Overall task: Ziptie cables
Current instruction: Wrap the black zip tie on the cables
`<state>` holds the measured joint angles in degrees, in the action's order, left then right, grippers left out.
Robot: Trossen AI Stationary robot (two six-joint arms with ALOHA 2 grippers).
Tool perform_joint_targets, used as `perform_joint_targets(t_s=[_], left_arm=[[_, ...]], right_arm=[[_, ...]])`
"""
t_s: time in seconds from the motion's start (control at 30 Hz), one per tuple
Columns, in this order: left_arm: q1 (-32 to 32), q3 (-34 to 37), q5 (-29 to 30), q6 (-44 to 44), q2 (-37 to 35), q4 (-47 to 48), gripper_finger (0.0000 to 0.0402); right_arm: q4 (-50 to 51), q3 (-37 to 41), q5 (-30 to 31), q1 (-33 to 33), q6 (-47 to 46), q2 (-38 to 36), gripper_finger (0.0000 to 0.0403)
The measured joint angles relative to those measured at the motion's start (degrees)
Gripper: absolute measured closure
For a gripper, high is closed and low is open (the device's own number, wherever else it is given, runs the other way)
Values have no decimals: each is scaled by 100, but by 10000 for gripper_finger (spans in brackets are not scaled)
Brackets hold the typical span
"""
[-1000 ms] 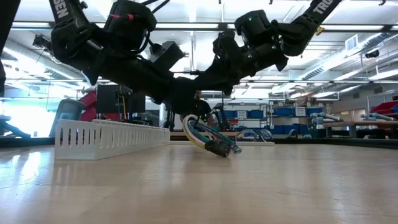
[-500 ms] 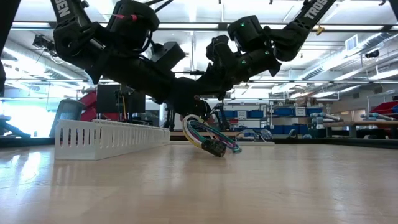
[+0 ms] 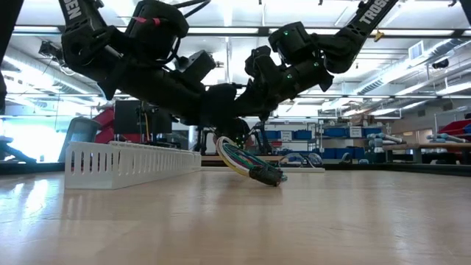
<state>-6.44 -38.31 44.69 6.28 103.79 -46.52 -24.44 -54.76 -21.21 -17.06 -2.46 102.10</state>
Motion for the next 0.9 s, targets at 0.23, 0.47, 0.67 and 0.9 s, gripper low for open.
perform_joint_targets(t_s=[0.23,0.47,0.67,0.9], left_arm=[[-229,3,-91,-40,-142,-204,249],[-598,222,1285,-755,-866,-148,244],[-596,1345,1281,204,-1126,-926,245],[186,2468,-577,313,-1128,-3109,245]], right_arm=[[45,-2,133,-110,103,0,399],[115,-4,-77,-192,103,-2,398],[119,-4,-256,-181,118,-2,397],[30,-4,-581,-130,116,-4,397]])
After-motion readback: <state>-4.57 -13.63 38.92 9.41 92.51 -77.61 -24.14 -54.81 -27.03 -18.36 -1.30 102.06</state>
